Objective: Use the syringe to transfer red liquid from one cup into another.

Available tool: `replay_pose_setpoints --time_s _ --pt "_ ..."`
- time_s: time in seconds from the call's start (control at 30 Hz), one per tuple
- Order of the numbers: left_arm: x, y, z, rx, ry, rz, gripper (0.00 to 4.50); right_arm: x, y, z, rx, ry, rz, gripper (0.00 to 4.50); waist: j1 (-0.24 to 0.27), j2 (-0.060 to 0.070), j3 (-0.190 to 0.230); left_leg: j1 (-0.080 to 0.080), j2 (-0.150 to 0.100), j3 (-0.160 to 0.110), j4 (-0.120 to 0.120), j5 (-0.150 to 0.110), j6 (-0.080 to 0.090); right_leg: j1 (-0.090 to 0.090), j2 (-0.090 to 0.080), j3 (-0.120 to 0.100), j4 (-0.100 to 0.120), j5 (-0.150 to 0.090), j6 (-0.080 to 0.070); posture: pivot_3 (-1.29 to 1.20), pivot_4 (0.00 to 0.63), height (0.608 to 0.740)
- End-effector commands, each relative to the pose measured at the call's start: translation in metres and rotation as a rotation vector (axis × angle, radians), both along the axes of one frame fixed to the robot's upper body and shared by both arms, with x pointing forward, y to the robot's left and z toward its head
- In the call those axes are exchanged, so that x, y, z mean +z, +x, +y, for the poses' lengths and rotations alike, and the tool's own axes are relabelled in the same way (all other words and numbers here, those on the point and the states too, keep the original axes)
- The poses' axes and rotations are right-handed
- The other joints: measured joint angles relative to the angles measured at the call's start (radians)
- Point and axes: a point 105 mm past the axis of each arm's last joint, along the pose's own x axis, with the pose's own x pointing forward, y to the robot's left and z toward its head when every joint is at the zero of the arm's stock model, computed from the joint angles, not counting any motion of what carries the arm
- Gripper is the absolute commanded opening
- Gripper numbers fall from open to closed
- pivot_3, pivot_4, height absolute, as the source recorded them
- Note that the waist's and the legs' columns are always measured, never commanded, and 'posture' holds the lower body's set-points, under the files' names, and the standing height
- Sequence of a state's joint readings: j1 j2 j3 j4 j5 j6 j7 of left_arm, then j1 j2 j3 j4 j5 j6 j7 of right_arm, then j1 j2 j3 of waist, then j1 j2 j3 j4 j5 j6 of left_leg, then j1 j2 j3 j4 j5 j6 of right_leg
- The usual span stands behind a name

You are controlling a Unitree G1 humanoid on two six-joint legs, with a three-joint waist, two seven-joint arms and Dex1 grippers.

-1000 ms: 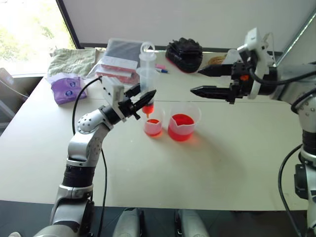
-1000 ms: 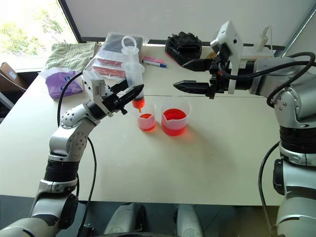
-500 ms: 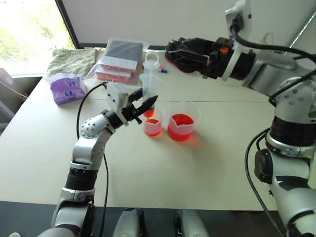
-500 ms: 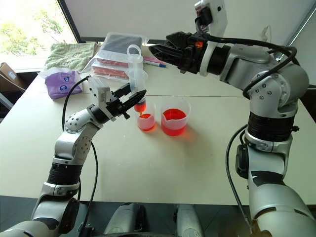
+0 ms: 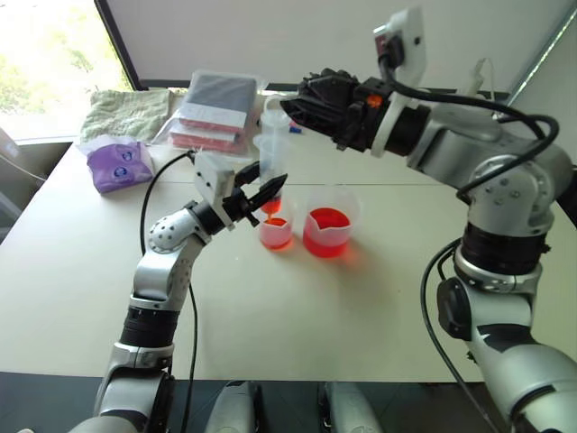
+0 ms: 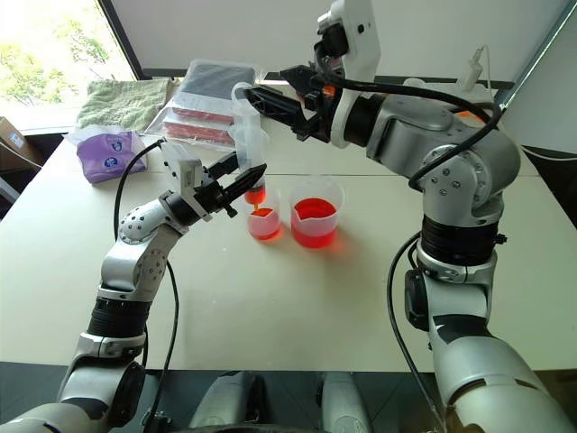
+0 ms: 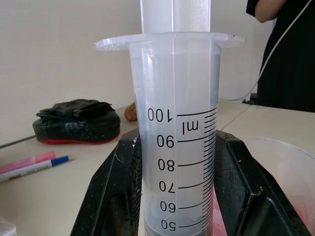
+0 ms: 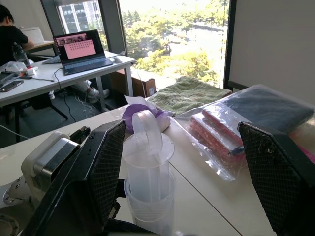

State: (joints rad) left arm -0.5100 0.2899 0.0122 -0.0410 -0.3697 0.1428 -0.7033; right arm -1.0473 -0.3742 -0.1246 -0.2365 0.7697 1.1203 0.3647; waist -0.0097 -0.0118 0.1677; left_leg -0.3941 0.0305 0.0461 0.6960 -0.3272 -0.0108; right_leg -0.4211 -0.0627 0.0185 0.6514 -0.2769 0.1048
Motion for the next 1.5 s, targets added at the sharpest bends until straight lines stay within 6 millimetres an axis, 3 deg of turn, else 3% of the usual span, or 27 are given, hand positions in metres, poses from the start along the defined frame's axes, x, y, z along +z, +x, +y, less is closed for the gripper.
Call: replay_pose_setpoints --time_s 0.03,0.3,0.6,0.97,1.23,1.5 --pt "0.012 -0.004 -0.003 -0.005 -0.009 -0.055 1.51 0.005 -0.005 0.005 -0.002 0.021 -0.026 3.75 -0.003 0.0 0.0 0.0 0.0 0.0 0.0 0.0 0.0 0.0 0.0 0.0 0.0 0.0 0.0 0.0 0.15 0.74" --pt "0.011 -0.004 -0.003 0.001 -0.009 -0.053 1.51 -0.005 0.009 0.008 -0.085 0.002 0.011 3.75 -0.004 0.0 0.0 0.0 0.0 0.0 0.0 0.0 0.0 0.0 0.0 0.0 0.0 0.0 0.0 0.0 0.15 0.74" --pt "0.01 -0.006 -0.004 0.005 -0.004 -0.054 1.51 0.001 0.024 0.012 -0.174 0.006 -0.006 3.75 -0.005 0.0 0.0 0.0 0.0 0.0 -0.001 0.0 0.0 -0.001 0.0 0.0 0.0 0.0 0.0 0.0 0.15 0.74" --pt "0.009 -0.005 -0.004 0.007 -0.003 -0.051 1.51 0.007 0.023 0.027 -0.158 0.017 -0.028 3.75 -0.006 0.0 0.0 0.0 0.0 0.0 -0.001 0.0 0.0 -0.001 0.0 0.0 0.0 0.0 0.0 0.0 0.15 0.74" --pt "0.009 -0.005 -0.004 0.005 0.001 -0.05 1.51 0.004 0.022 0.032 -0.144 0.007 -0.034 0.01 -0.007 0.0 0.0 0.0 0.0 0.0 -0.001 0.0 0.0 -0.001 0.0 0.0 0.0 0.0 0.0 0.0 0.15 0.74" --pt "0.009 -0.004 -0.004 0.007 0.004 -0.049 1.51 -0.002 0.015 0.034 -0.092 -0.046 -0.035 0.01 -0.006 0.0 0.0 0.0 0.0 0.0 -0.001 0.0 0.0 -0.001 0.0 0.0 0.0 0.0 0.0 0.0 0.15 0.74"
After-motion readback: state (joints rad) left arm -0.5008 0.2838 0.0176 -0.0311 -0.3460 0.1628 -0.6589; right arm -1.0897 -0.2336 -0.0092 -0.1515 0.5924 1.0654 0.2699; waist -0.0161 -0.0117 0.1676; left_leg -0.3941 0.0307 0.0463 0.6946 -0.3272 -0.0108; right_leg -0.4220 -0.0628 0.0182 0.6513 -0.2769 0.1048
